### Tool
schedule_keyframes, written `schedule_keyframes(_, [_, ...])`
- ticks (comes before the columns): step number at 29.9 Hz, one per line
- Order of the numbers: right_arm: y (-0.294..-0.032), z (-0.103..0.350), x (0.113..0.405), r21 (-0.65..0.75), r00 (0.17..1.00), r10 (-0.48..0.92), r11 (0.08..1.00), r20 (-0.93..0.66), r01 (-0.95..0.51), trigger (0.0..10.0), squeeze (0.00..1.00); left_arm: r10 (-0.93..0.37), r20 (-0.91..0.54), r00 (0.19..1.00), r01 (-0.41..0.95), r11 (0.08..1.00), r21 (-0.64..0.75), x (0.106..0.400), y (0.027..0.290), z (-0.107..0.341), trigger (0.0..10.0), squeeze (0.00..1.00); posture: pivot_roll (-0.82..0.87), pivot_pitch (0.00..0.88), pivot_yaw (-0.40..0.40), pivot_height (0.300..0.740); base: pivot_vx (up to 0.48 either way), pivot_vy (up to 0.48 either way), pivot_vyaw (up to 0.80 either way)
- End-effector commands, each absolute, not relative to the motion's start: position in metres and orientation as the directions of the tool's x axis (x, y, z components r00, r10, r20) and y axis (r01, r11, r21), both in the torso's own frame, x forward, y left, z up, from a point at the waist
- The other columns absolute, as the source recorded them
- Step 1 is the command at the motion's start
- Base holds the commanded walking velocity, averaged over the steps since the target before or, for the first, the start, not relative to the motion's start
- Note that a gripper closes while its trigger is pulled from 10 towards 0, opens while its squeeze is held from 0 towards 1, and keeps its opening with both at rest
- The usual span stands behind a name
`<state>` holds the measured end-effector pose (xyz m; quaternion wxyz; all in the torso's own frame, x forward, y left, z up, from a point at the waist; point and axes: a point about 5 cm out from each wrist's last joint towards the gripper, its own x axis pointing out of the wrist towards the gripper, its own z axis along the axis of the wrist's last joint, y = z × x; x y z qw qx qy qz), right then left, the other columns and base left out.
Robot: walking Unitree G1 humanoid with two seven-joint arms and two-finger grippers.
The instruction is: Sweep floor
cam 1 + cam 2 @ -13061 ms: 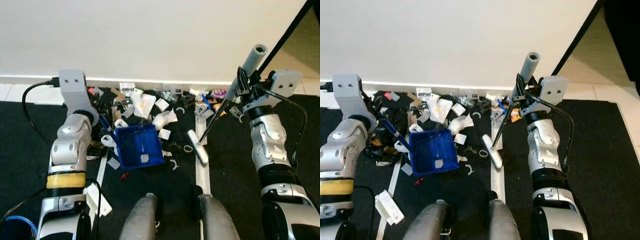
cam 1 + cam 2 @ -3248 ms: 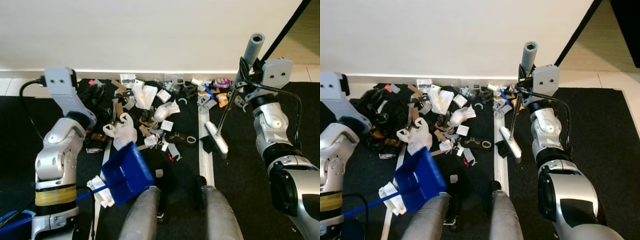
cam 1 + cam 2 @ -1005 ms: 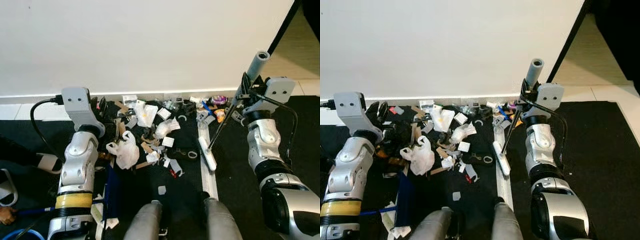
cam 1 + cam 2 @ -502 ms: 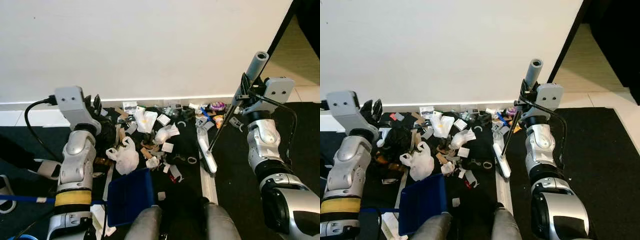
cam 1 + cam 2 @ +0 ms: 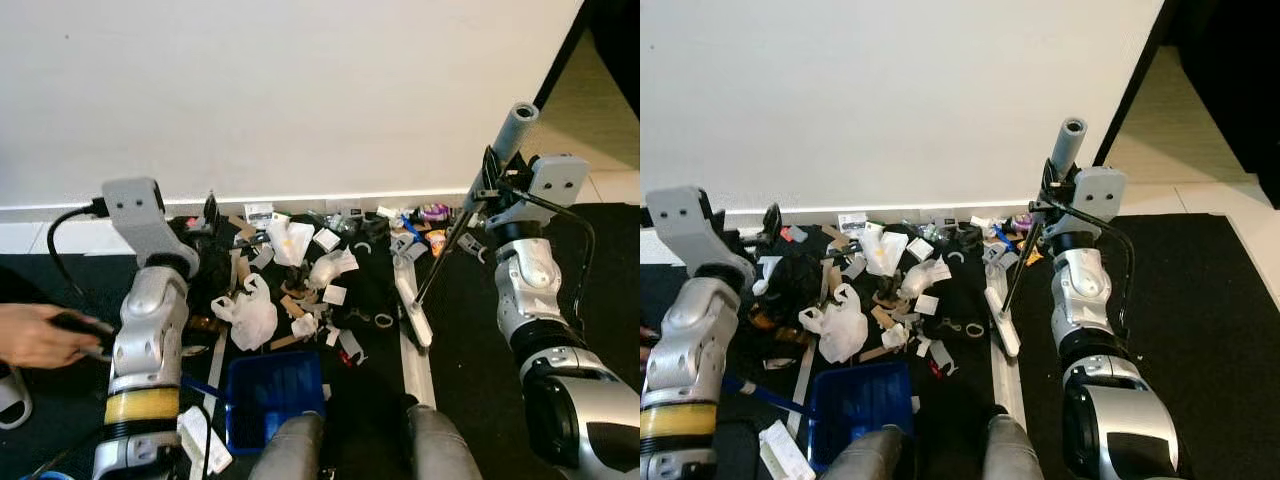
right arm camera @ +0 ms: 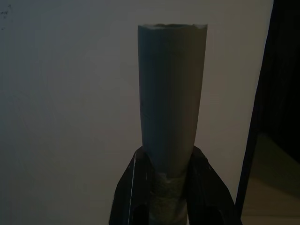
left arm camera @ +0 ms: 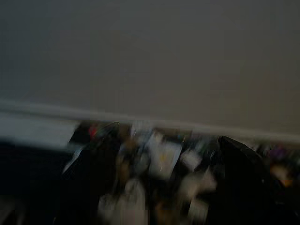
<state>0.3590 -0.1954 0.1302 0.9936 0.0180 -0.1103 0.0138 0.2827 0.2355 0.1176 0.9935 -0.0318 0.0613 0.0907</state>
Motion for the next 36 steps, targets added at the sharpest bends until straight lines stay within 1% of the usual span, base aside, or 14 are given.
schedule_keyframes(1, [-0.197, 0.127, 0.357, 0.038, 0.976, 0.012, 0.999, 0.216, -0.021, 10.0, 0.0, 0.201, -0.228, 0.953, -0.221, 0.973, -0.065, 0.268, 0.236, 0.103, 10.0, 0.0, 0.02, 0.111, 0.078, 0.74, 0.0, 0.0, 0.0])
schedule_keyframes(6, [-0.198, 0.124, 0.355, 0.04, 0.979, 0.009, 0.999, 0.205, -0.018, 10.0, 0.0, 0.141, -0.304, 0.942, -0.184, 0.976, -0.116, 0.245, 0.233, 0.094, 10.0, 0.0, 0.04, 0.128, 0.081, 0.74, 0.0, 0.0, 0.0])
schedule_keyframes(8, [-0.196, 0.12, 0.354, 0.04, 0.981, 0.013, 0.999, 0.196, -0.022, 10.0, 0.0, 0.047, -0.381, 0.924, -0.116, 0.98, -0.16, 0.229, 0.231, 0.089, 10.0, 0.0, 0.05, 0.139, 0.086, 0.74, 0.0, 0.0, 0.0])
schedule_keyframes(9, [-0.195, 0.119, 0.353, 0.041, 0.981, 0.015, 0.999, 0.192, -0.023, 10.0, 0.0, 0.025, -0.446, 0.895, -0.103, 0.983, -0.152, 0.217, 0.232, 0.083, 10.0, 0.0, 0.06, 0.142, 0.086, 0.74, 0.0, 0.0, 0.0])
schedule_keyframes(10, [-0.195, 0.119, 0.353, 0.041, 0.981, 0.015, 0.999, 0.192, -0.023, 10.0, 0.0, 0.025, -0.446, 0.895, -0.103, 0.983, -0.152, 0.217, 0.232, 0.083, 10.0, 0.0, 0.06, 0.142, 0.086, 0.74, 0.0, 0.0, 0.0])
schedule_keyframes(11, [-0.193, 0.117, 0.353, 0.043, 0.982, 0.017, 0.999, 0.188, -0.025, 10.0, 0.0, 0.048, -0.536, 0.843, -0.132, 0.984, -0.119, 0.199, 0.239, 0.074, 10.0, 0.0, 0.07, 0.146, 0.088, 0.74, 0.0, 0.0, 0.0])
schedule_keyframes(13, [-0.193, 0.117, 0.353, 0.044, 0.982, 0.017, 0.999, 0.188, -0.026, 10.0, 0.0, 0.074, -0.56, 0.826, -0.156, 0.983, -0.101, 0.193, 0.243, 0.071, 10.0, 0.0, 0.07, 0.147, 0.088, 0.74, 0.0, 0.0, 0.0])
schedule_keyframes(18, [-0.189, 0.115, 0.353, 0.051, 0.983, 0.022, 0.998, 0.181, -0.032, 10.0, 0.0, 0.206, -0.702, 0.682, -0.295, 0.956, -0.006, 0.152, 0.266, 0.053, 10.0, 0.0, 0.08, 0.15, 0.092, 0.74, 0.0, 0.0, 0.0])
schedule_keyframes(25, [-0.189, 0.116, 0.353, 0.051, 0.984, 0.025, 0.998, 0.179, -0.034, 10.0, 0.0, 0.271, -0.717, 0.642, -0.34, 0.939, 0.051, 0.145, 0.284, 0.058, 10.0, 0.0, 0.08, 0.155, 0.086, 0.74, 0.0, 0.0, 0.0])
schedule_keyframes(26, [-0.189, 0.116, 0.354, 0.049, 0.984, 0.024, 0.998, 0.178, -0.034, 10.0, 0.0, 0.326, -0.687, 0.649, -0.39, 0.918, 0.067, 0.152, 0.3, 0.063, 10.0, 0.0, 0.08, 0.156, 0.082, 0.74, 0.0, 0.0, 0.0])
schedule_keyframes(28, [-0.19, 0.116, 0.354, 0.049, 0.984, 0.024, 0.998, 0.178, -0.033, 10.0, 0.0, 0.348, -0.665, 0.661, -0.417, 0.907, 0.06, 0.157, 0.306, 0.065, 10.0, 0.0, 0.08, 0.157, 0.081, 0.74, 0.0, 0.0, 0.0])
schedule_keyframes(29, [-0.189, 0.117, 0.354, 0.049, 0.984, 0.024, 0.998, 0.178, -0.034, 10.0, 0.0, 0.346, -0.632, 0.694, -0.423, 0.906, 0.032, 0.165, 0.309, 0.067, 10.0, 0.0, 0.08, 0.157, 0.076, 0.74, 0.0, 0.0, 0.0])
schedule_keyframes(33, [-0.188, 0.12, 0.356, 0.045, 0.982, 0.033, 0.998, 0.184, -0.042, 10.0, 0.0, 0.291, -0.598, 0.747, -0.377, 0.926, -0.019, 0.18, 0.308, 0.068, 10.0, 0.0, 0.06, 0.159, 0.069, 0.74, 0.0, 0.0, 0.0])
schedule_keyframes(36, [-0.188, 0.121, 0.356, 0.043, 0.982, 0.035, 0.998, 0.187, -0.043, 10.0, 0.0, 0.291, -0.6, 0.746, -0.375, 0.927, -0.016, 0.182, 0.308, 0.067, 10.0, 0.0, 0.06, 0.161, 0.066, 0.74, 0.0, 0.0, 0.0])
